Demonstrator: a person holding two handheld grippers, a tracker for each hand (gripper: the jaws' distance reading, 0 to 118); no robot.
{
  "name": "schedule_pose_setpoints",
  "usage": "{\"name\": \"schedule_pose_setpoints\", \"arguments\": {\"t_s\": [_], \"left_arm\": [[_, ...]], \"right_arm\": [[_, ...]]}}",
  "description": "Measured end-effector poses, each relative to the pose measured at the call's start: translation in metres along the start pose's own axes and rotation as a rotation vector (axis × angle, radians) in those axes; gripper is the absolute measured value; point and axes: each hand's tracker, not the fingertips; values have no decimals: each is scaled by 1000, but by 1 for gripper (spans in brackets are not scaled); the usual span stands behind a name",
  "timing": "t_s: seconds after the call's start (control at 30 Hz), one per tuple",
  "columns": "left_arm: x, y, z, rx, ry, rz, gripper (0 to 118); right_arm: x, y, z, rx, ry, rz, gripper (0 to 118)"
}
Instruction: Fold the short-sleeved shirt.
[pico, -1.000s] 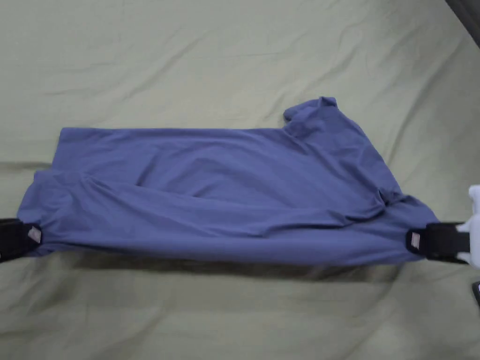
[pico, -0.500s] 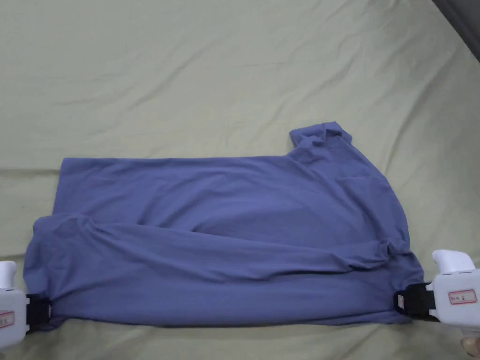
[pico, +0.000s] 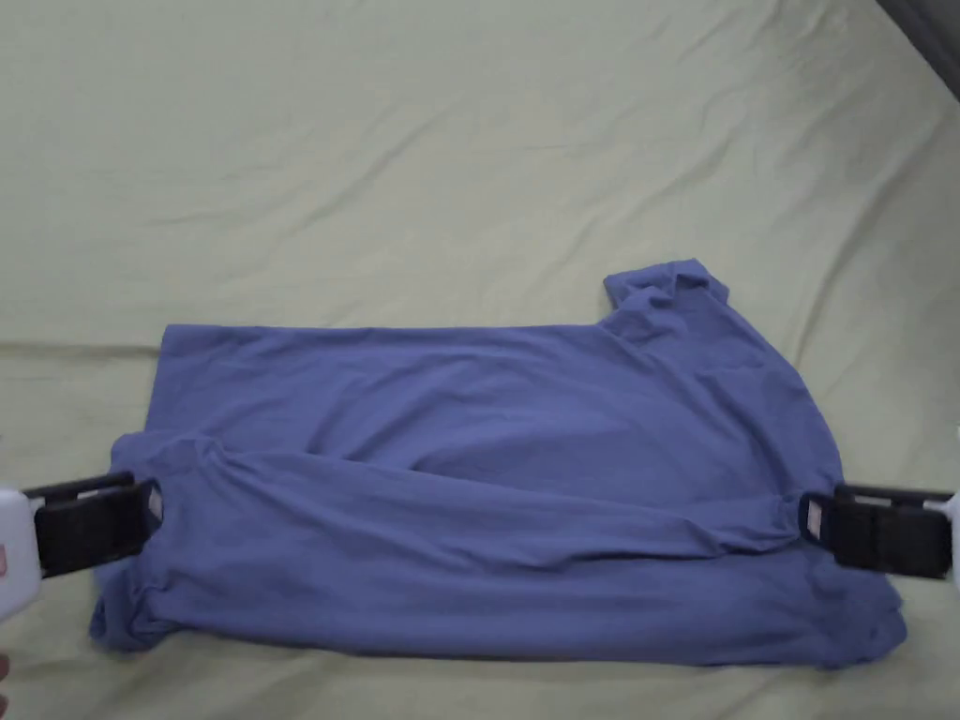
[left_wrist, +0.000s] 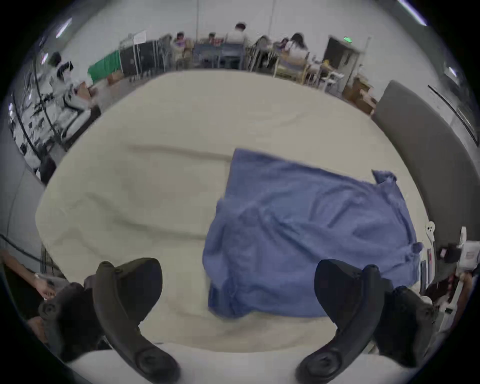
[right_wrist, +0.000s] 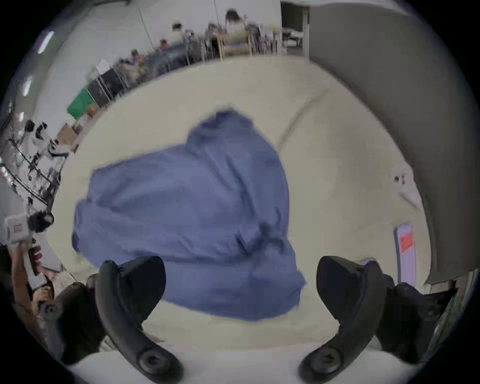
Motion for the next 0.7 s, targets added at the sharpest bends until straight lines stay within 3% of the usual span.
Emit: {"name": "schedule_pose_setpoints", "arguments": {"t_s": [0.1, 0.2, 0.23, 0.27, 0.3, 0.33, 0.4, 0.57, 0.6, 0.63, 0.67, 0.7], "left_arm": [[14, 18, -5, 11, -48, 13, 118], [33, 10, -15, -41, -79, 15, 118], [38, 4, -17, -35, -110, 14, 106], [43, -1, -18, -24, -156, 9, 63], [49, -8, -24, -65, -173, 16, 1], [54, -12, -26, -61, -141, 33, 0], [63, -18, -36, -94, -130, -44, 0], [45, 40, -71, -2, -99, -36, 3], [43, 56, -81, 39, -21, -73, 33], [41, 71, -96, 67, 24, -103, 102], [38, 86, -117, 51, 85, -137, 118], [41, 97, -129, 15, 103, -147, 118]], "right_arm": [[-29, 12, 7, 99, 2, 6, 118], [-53, 10, -7, 85, -14, 40, 117], [-62, 5, -11, 94, -24, 63, 100], [-70, -1, -15, 104, -25, 96, 60], [-79, -7, -24, 73, -19, 108, 4], [-83, -9, -24, 69, -8, 100, 3], [-86, -18, -37, 25, 107, 92, 3], [-96, -17, -45, 23, 65, 138, 3], [-95, -15, -46, 23, 65, 137, 3], [-94, -12, -47, 22, 64, 134, 3], [-93, -11, -48, 22, 61, 132, 3], [-93, -10, -49, 22, 59, 129, 3]]}}
